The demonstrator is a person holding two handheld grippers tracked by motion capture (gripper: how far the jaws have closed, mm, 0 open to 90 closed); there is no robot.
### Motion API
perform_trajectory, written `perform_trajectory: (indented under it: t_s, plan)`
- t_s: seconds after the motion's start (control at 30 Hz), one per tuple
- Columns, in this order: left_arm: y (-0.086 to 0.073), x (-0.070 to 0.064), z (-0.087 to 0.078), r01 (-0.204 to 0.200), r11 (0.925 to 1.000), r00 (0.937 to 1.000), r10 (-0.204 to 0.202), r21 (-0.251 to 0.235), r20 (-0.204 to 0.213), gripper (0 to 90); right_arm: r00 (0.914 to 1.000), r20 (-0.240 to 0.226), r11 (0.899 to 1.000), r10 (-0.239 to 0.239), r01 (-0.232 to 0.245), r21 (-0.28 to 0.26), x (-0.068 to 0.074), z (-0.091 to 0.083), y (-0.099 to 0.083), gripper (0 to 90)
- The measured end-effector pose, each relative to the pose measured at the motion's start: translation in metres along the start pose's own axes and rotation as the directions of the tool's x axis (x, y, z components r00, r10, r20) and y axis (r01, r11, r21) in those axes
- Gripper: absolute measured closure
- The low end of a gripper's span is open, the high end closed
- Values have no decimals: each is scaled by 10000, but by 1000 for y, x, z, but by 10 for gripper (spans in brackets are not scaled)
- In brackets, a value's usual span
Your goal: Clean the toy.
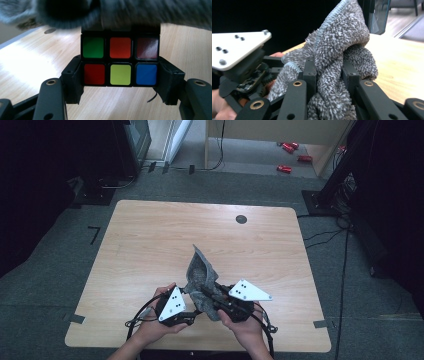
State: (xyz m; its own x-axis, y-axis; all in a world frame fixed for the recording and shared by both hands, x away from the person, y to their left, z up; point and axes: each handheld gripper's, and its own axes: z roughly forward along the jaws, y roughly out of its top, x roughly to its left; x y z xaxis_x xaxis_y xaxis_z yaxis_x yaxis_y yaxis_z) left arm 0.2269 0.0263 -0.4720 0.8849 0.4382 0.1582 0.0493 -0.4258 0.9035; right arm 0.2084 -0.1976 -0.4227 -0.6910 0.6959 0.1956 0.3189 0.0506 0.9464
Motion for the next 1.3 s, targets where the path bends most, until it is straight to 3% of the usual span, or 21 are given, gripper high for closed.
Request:
perform_trajectory:
  t_s: [0.07,0.17,0.23,0.33,0.43,0.5,0.6,0.7,0.8,0.93,1.0,1.1,1.2,1.3]
  plan:
    - [0,2,-2,45,10000,10000,-45,-75,-3,347,9983,183,9984,561,-559,-70,-10,-2,-2,713]
    - [1,5,-6,288,9989,9995,-284,-383,115,347,9944,649,9965,830,-835,53,-22,-3,-6,714]
    - [1,6,-7,359,9981,9992,-351,-502,170,347,9922,710,9946,1027,-1034,63,-26,-4,-7,714]
    - [1,5,-5,390,9985,9989,-380,-383,257,347,9946,603,9965,838,-833,-113,-20,-6,-4,714]
    - [1,-2,0,-34,9999,9999,36,-120,163,347,9988,125,9986,483,-480,-207,-6,-5,1,711]
    - [2,-4,-1,-76,9998,9999,78,-160,115,347,9997,202,9998,150,-148,-105,0,-3,2,709]
    - [3,-2,-5,-19,9995,9999,22,-323,108,347,9983,236,9983,539,-534,-223,-9,-4,0,708]
    - [3,2,-8,259,9978,9995,-246,-611,205,347,9941,745,9969,792,-789,-75,-20,-5,-4,711]
    - [2,5,-7,377,9979,9990,-363,-531,277,347,9922,807,9955,945,-940,-94,-21,-5,-6,712]
    - [-1,5,-3,362,9991,9990,-356,-224,270,347,9987,299,9988,421,-412,-269,-6,-3,-2,710]
    - [0,4,-4,357,9990,9990,-350,-279,262,347,9991,412,9999,15,-8,-168,1,-2,0,709]
    - [1,4,-6,316,9987,9993,-309,-399,201,347,9981,528,9993,329,-320,-179,-9,-3,-2,708]
    - [1,8,-10,572,9962,9980,-553,-651,308,347,9937,926,9980,628,-630,-10,-20,-3,-7,709]
    - [1,10,-9,633,9961,9976,-614,-622,324,346,9921,731,9948,1020,-1016,-89,-22,-4,-8,710]
